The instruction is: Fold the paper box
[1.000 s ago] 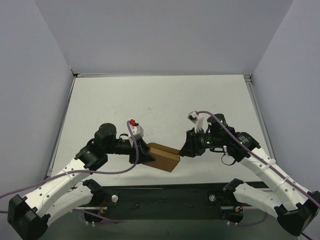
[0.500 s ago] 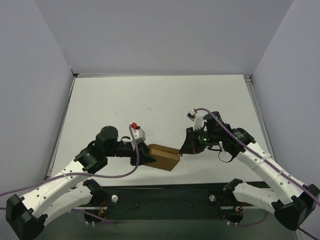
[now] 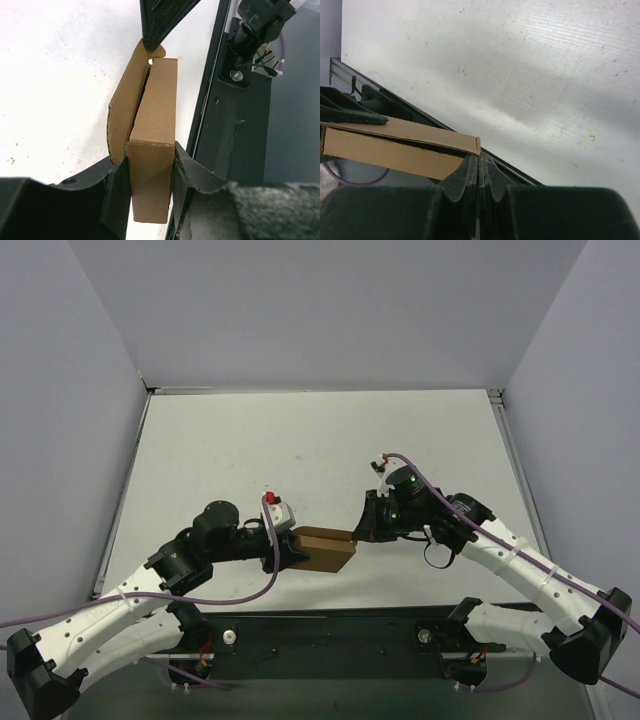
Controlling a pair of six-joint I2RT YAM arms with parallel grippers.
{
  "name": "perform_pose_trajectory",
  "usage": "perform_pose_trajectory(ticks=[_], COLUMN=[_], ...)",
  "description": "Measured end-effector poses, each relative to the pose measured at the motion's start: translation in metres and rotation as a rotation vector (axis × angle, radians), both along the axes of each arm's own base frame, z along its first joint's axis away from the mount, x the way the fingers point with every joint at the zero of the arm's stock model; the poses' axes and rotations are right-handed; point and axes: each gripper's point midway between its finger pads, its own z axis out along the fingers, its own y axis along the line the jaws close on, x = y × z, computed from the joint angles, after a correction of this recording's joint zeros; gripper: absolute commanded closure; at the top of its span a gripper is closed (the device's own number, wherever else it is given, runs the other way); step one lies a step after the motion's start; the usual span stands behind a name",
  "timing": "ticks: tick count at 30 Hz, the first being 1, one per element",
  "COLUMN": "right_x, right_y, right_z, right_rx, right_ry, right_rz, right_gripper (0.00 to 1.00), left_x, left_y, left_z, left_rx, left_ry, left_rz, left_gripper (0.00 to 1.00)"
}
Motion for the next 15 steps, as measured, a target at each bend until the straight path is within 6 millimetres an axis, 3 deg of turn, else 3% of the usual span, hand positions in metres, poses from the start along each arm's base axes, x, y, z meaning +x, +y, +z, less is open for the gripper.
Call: perform_pose_trajectory(ticks=[15], right_x=[0.0056], right_y=[0.0102], right_z=[-0.0088], right_rx=[-0.056], right_ry=[-0.044], right_rz=[-0.071], right_gripper=[1.00], left_x=[0.0053], left_y=[0.0079], left_z=[-0.0059], left_rx=[0.022], left_ry=[0.048], left_rz=[0.083], left_gripper=[0.67])
